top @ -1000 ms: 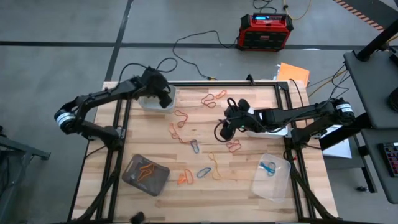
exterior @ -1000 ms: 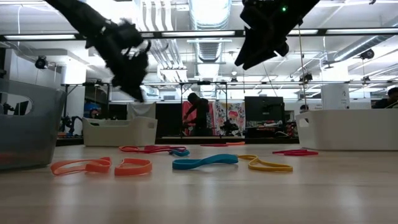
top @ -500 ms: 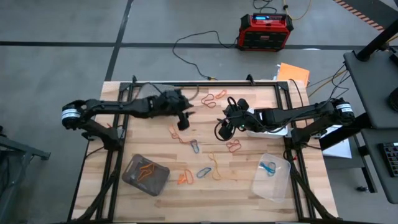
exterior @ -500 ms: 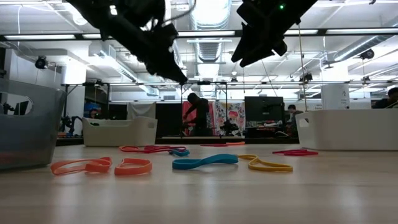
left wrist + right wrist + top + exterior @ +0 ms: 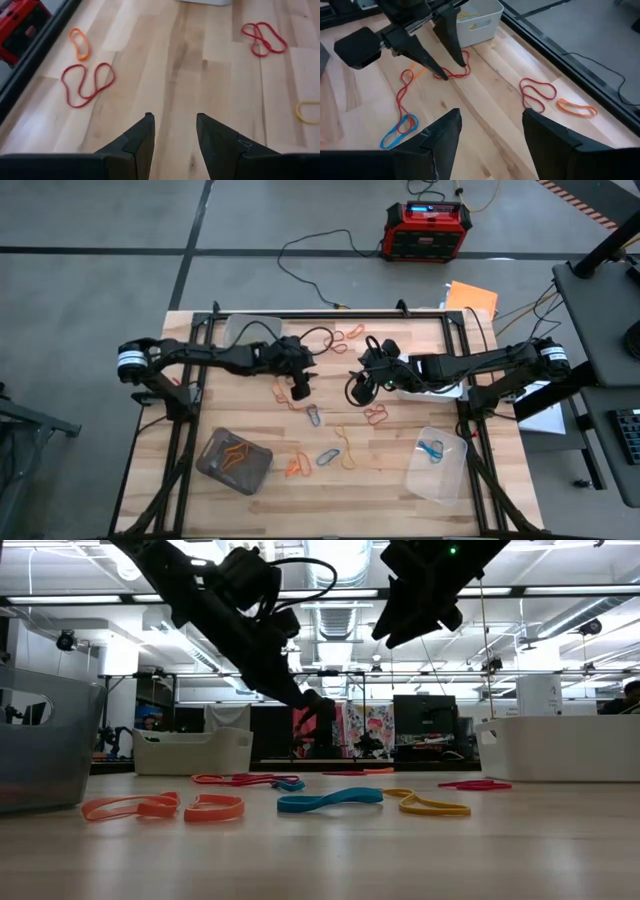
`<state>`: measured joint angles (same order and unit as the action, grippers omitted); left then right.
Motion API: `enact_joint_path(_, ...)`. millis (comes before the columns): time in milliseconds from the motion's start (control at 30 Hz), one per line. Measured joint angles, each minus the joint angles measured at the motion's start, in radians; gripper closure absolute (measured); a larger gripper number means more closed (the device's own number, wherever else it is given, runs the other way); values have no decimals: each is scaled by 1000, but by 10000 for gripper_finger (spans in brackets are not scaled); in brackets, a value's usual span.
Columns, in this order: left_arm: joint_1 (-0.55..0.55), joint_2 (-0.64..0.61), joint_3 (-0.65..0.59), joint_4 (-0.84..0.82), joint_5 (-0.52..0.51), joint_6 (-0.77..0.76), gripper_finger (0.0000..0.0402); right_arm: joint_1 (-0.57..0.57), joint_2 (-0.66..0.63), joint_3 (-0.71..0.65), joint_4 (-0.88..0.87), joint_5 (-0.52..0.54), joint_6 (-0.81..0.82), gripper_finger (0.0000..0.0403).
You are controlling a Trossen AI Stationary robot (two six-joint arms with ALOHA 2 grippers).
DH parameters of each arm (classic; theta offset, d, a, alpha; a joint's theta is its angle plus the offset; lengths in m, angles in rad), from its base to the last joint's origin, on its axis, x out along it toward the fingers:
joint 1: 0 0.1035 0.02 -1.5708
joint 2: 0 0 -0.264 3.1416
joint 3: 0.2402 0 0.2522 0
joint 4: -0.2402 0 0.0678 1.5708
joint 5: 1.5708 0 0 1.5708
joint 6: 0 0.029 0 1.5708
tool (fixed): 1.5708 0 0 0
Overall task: Sort rubber bands into baskets
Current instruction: Put the red rubber band into the white bin
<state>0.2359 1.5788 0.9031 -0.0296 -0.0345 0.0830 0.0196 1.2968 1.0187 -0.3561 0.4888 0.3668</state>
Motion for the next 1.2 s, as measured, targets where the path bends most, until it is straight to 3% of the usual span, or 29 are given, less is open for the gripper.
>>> enact_joint_path(733, -157, -78, 0, -388, 106, 98, 271, 19, 45, 0, -32, -351, 138, 197)
enact_joint_path(1200, -164, -237, 0, -559, 106, 139, 271, 73, 137, 71, -450, -422, 357, 197)
